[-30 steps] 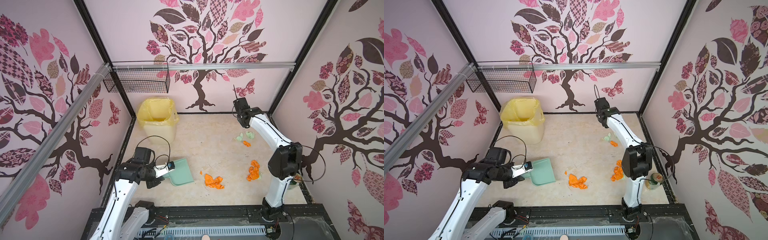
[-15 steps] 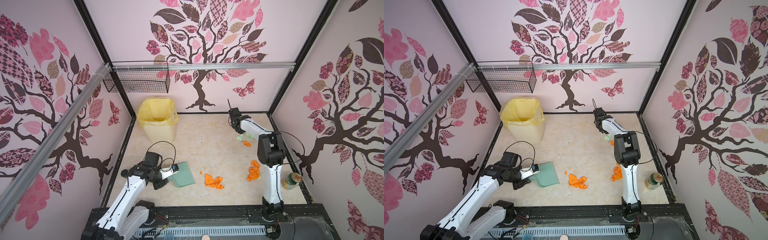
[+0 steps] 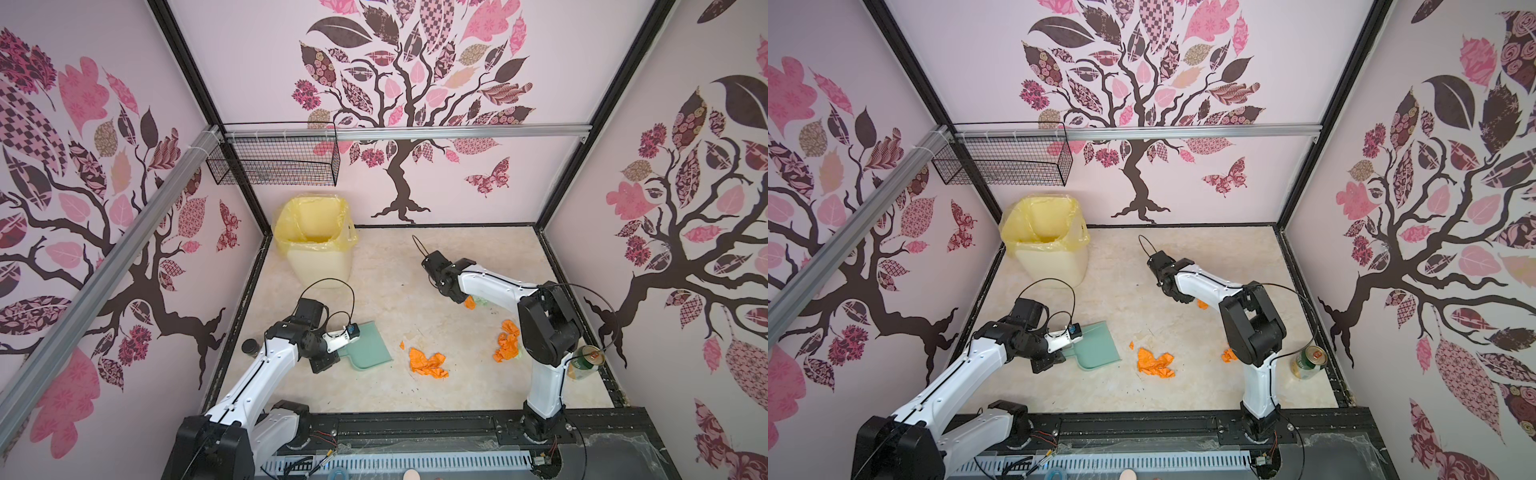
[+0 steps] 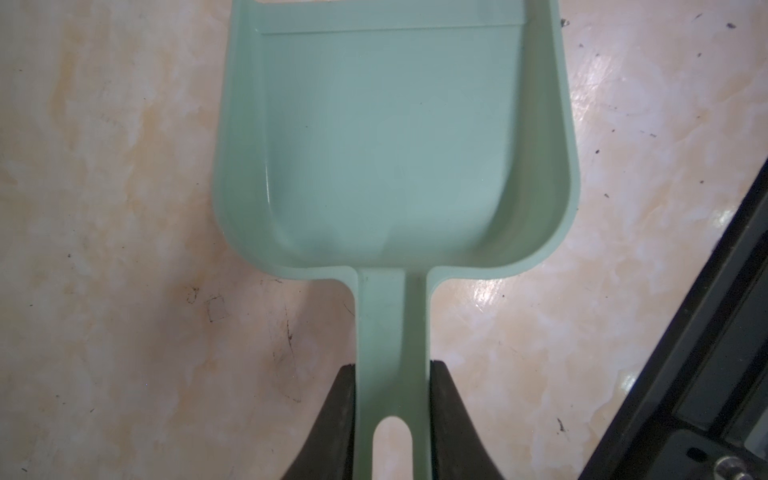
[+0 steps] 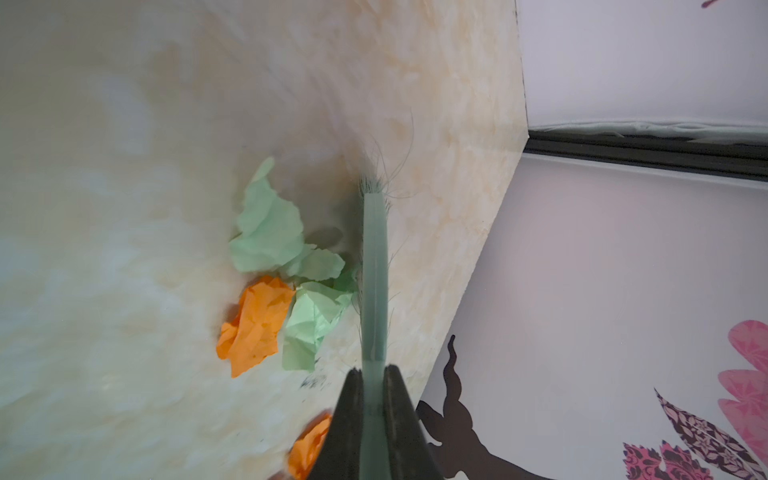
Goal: Sweep away the paper scraps from the table
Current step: 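Sweep the far scraps with the brush toward the robot using the right gripper, then sweep scraps near the green can with the brush toward the dustpan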
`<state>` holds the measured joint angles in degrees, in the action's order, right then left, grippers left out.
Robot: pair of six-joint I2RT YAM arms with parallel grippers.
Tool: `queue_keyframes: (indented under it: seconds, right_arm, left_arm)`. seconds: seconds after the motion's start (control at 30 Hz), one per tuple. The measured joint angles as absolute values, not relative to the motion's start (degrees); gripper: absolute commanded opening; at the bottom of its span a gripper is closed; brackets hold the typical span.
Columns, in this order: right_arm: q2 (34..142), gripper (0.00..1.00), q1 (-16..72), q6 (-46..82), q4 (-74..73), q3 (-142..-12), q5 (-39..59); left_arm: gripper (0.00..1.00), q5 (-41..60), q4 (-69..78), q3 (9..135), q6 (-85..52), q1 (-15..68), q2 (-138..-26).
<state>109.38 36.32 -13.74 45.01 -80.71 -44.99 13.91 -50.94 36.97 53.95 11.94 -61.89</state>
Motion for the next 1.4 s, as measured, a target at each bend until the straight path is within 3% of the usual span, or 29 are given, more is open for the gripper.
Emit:
queue_keyframes:
  seconds: [0.27,0.43,0.6,0.87,1.4]
  right_arm:
    - [108.90,0.00,50.50,0.03,61.52,-87.72,-39.94]
    - [106.13,0.00,53.04,6.33,70.76,-96.88,-39.29]
    - [100.51,0.00,48.97,11.97,77.41,-100.77,-41.17]
    - [89.23,0.00,33.80,25.28,81.91,-87.77,-42.22]
    - [86.30,0.00,27.92,39.18,81.17,-67.83,-38.11]
  left_arm:
    - [0.00,14.50,-49.91,39.94,54.04,11.97,-66.85]
    - [0.00,14.61,-49.41,40.10,54.39,11.97,-67.55]
    - [0.00,14.22,-48.64,40.10,56.14,11.94,-67.55]
    - [0.00,14.68,-48.64,40.07,61.06,11.94,-67.75]
    - [0.00,19.40,-49.74,39.33,67.70,12.05,-71.37]
